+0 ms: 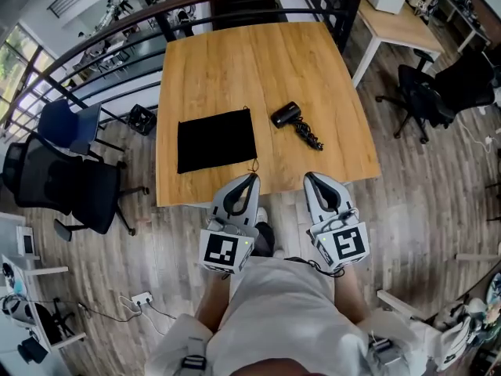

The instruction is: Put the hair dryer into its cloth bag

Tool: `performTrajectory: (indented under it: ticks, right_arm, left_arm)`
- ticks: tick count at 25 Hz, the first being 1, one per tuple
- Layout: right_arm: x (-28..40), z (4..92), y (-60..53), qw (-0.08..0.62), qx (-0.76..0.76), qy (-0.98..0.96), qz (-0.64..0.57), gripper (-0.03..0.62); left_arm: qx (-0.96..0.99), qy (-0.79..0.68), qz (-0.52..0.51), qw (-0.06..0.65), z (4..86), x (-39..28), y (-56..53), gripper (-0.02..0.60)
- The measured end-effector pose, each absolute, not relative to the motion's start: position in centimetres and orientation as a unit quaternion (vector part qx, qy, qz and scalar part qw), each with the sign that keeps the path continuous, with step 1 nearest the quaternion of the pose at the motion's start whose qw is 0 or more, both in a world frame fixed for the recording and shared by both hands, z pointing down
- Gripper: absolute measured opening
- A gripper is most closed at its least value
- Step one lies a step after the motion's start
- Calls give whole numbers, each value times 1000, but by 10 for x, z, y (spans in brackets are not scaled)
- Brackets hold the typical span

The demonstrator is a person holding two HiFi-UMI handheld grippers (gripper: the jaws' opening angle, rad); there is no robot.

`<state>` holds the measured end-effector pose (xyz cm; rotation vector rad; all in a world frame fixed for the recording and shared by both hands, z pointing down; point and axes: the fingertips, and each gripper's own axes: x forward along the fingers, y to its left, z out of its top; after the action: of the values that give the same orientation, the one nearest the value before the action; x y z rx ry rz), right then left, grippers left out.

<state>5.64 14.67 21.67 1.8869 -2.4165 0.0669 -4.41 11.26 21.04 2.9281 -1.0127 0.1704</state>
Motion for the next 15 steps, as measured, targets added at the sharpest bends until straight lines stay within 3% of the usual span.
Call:
performTrajectory:
  ticks: [15]
  right_arm:
    - [90, 264, 38, 97, 675, -729, 62, 20]
  left_arm:
    - [969, -223, 90, 54, 259, -3, -4, 20]
